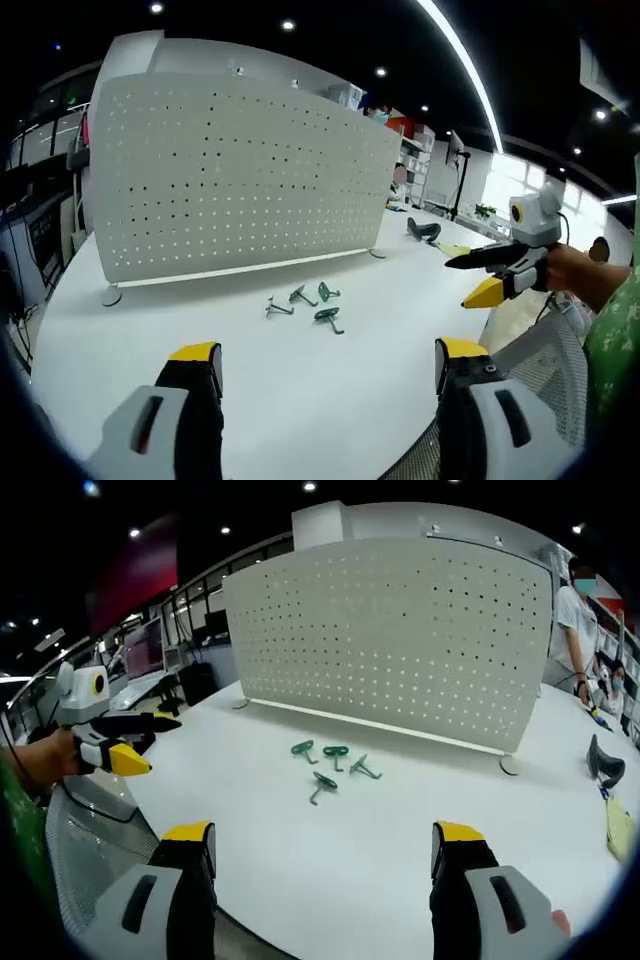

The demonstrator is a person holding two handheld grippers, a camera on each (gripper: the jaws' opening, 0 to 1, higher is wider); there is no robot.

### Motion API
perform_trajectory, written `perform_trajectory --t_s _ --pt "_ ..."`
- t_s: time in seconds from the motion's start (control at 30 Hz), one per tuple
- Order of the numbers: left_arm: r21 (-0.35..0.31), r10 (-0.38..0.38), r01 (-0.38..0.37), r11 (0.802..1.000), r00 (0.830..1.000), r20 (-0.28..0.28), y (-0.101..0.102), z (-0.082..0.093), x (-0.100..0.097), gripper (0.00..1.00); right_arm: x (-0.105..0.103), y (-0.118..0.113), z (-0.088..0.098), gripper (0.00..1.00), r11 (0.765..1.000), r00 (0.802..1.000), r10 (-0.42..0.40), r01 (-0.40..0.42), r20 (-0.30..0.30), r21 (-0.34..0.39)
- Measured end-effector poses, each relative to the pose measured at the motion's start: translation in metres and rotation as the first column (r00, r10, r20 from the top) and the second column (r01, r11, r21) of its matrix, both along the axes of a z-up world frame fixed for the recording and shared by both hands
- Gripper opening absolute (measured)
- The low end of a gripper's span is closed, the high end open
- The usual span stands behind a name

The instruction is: Insert the hook assembly into the mounting plate slot until the hook locks in place.

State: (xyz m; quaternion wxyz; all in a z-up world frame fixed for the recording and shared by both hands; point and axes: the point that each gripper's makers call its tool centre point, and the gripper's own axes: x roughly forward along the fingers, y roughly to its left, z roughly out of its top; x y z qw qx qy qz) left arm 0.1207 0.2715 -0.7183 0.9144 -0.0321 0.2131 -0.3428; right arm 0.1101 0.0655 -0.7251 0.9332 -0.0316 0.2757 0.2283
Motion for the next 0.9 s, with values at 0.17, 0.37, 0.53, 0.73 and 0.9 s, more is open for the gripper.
perform_trajectory --t_s 0.17,0.37,0.53,0.73,0.9 --pt "0.003 -0.001 0.001 1.000 1.000 -0.002 0.000 -0.001 -0.002 0.90 -0.001 0.002 0.000 0.90 1.000 1.000 0.006 -0.006 0.001 0.000" --pt "0.006 -0.004 0.004 1.000 1.000 -0.002 -0.001 0.000 -0.006 0.89 -0.005 0.001 -0.003 0.90 1.000 1.000 0.006 -0.006 -0.005 0.002" --pt "0.009 -0.011 0.011 1.000 1.000 -0.005 -0.004 -0.002 -0.011 0.89 -0.010 -0.001 -0.004 0.89 1.000 1.000 -0.001 0.001 -0.009 0.003" --pt "0.014 -0.019 0.019 1.000 1.000 -0.006 -0.007 -0.001 -0.015 0.88 -0.014 -0.001 -0.005 0.89 1.000 1.000 -0.002 0.002 -0.011 0.010" --pt "0.018 -0.023 0.023 1.000 1.000 -0.006 -0.008 -0.001 -0.017 0.88 -0.017 0.000 -0.007 0.88 1.000 1.000 -0.002 0.002 -0.014 0.014"
